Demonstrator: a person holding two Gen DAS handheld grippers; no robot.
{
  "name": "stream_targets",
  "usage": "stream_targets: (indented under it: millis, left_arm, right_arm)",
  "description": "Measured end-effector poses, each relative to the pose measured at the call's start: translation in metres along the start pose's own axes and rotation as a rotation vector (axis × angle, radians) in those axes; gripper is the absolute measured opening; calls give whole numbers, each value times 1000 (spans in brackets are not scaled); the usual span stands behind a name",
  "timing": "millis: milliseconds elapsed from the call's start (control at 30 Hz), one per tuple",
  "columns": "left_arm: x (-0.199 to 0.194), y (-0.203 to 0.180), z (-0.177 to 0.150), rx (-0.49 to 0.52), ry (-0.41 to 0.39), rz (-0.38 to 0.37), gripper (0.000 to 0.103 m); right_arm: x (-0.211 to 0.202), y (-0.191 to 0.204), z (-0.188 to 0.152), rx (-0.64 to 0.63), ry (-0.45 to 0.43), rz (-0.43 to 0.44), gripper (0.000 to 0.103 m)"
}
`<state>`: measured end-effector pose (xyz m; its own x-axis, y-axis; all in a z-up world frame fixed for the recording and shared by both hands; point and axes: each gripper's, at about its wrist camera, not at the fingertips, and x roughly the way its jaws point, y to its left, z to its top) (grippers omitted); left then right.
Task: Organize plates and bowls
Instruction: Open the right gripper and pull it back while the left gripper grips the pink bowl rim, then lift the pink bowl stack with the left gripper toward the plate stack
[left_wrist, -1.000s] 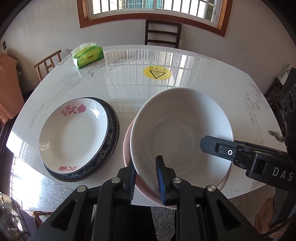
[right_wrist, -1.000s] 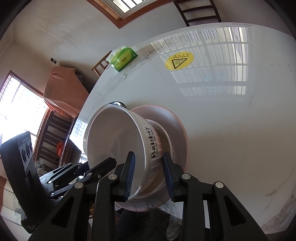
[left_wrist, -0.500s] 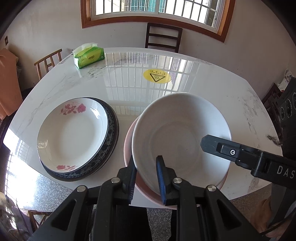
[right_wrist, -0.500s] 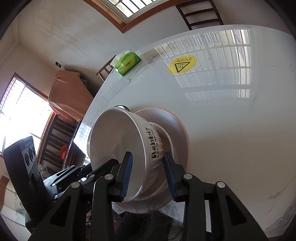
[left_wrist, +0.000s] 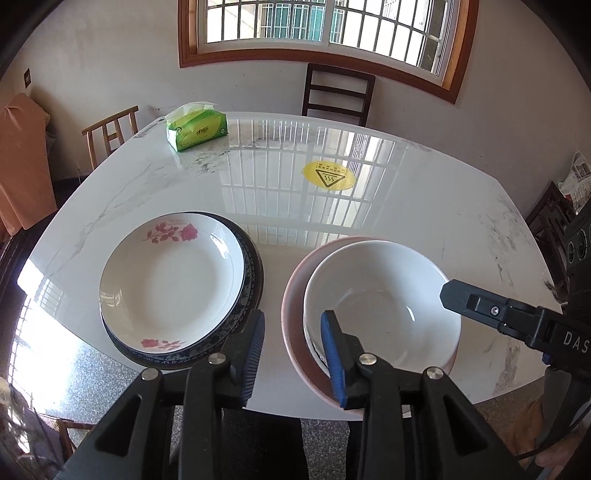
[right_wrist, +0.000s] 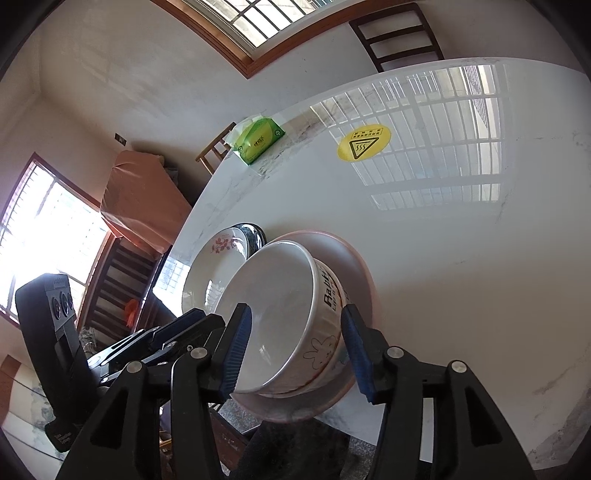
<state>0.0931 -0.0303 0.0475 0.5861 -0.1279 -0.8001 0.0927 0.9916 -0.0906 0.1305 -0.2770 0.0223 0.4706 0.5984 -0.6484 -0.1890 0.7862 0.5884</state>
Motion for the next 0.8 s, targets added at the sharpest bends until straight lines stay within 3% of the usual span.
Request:
stream_targets:
  millis: [133, 467, 800]
  left_arm:
    - [-2, 12, -6, -34, -29, -15, 32]
    - [4, 33, -23, -108, 9, -32, 36]
    - [1, 36, -23, -111, 4, -28, 36]
  right_arm:
    - [-5, -2, -7, -11, -31, -20, 50]
    - [-20, 1, -15, -68, -166, -128, 45]
    - [-5, 9, -22, -163, -165, -235, 44]
